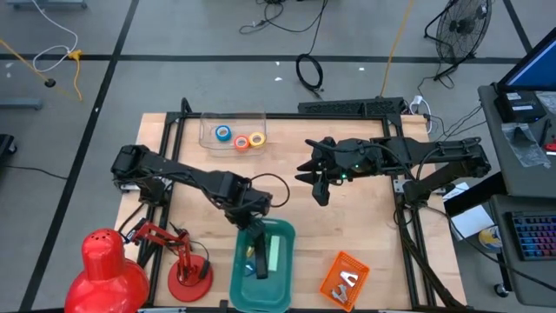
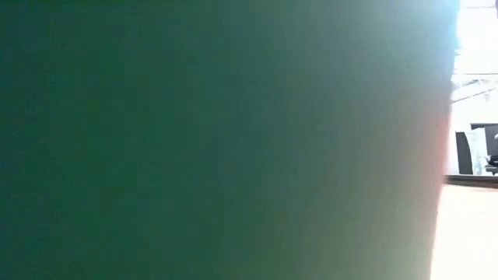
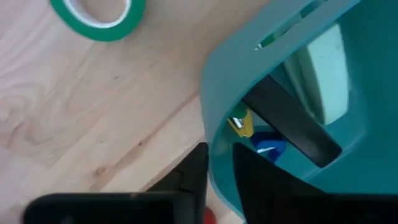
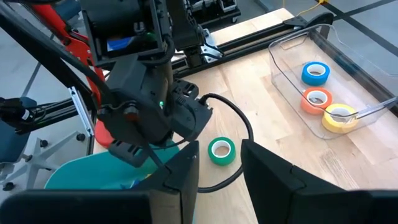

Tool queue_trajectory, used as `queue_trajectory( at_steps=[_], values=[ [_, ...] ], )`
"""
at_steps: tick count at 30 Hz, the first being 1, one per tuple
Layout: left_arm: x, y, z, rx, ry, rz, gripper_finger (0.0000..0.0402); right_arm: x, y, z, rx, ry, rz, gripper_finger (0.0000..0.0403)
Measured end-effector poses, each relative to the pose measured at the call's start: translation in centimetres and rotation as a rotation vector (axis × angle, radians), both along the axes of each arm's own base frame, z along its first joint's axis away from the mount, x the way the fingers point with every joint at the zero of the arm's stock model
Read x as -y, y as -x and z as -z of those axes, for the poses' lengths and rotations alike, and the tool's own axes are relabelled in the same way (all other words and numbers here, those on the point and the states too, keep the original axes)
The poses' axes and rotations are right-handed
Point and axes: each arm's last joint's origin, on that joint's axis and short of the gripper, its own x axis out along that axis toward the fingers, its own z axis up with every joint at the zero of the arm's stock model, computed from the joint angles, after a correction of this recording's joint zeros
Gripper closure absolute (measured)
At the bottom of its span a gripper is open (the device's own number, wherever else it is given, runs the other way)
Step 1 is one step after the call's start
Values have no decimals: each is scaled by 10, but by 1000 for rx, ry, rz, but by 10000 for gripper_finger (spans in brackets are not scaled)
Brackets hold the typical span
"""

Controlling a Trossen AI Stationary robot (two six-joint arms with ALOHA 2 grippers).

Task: Pick and place Stapler, Stapler remover, tape
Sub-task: Adjust the green bin

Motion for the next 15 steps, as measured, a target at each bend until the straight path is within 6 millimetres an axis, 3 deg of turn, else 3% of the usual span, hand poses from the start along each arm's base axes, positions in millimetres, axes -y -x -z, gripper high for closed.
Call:
queue_trajectory(
  at_steps=[6,15],
  values=[
    [-1,-5,-5,75,-25,50,262,0,0,0,0,-1,0,289],
    [-10,-5,-42,218,-69,44,221,0,1,1,-12,1,-1,289]
  ],
)
